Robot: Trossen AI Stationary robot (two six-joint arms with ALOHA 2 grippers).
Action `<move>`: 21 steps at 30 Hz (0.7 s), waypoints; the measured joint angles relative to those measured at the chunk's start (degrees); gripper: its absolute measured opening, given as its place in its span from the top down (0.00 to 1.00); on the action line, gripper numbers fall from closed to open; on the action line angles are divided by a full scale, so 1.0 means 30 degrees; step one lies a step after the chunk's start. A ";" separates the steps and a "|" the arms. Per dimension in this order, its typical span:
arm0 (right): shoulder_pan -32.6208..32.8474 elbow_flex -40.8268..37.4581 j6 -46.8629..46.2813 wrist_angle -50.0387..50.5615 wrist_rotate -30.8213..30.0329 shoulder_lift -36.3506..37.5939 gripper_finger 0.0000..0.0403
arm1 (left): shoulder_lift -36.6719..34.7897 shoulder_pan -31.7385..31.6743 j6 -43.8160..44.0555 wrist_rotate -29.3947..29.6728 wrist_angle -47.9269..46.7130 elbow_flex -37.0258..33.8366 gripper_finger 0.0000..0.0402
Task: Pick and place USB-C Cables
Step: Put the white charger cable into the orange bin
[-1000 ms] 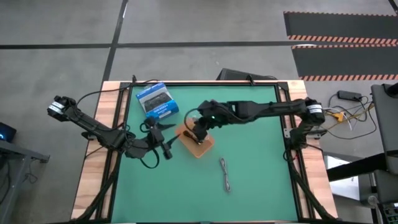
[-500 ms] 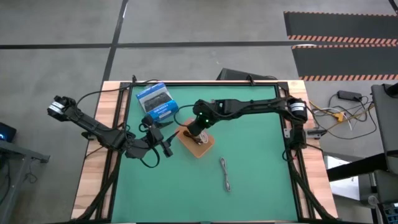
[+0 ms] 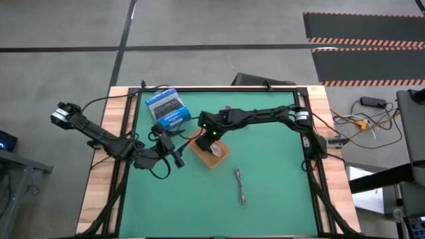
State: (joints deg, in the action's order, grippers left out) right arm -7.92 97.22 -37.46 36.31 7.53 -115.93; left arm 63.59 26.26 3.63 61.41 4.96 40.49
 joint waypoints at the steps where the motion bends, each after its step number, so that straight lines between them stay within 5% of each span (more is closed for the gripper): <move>1: 0.0007 0.0149 0.0092 0.0137 0.0001 -0.0173 0.96 | 0.0000 0.0000 0.0003 0.0000 0.0003 0.0000 0.50; 21: 0.0000 0.0348 0.0344 0.0395 -0.0033 -0.0368 0.96 | 0.0000 0.0007 0.0004 -0.0007 0.0011 -0.0087 0.51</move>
State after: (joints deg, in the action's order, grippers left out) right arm -7.92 98.26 -36.42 37.50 7.43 -117.03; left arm 63.59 26.28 3.64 61.39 4.99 40.23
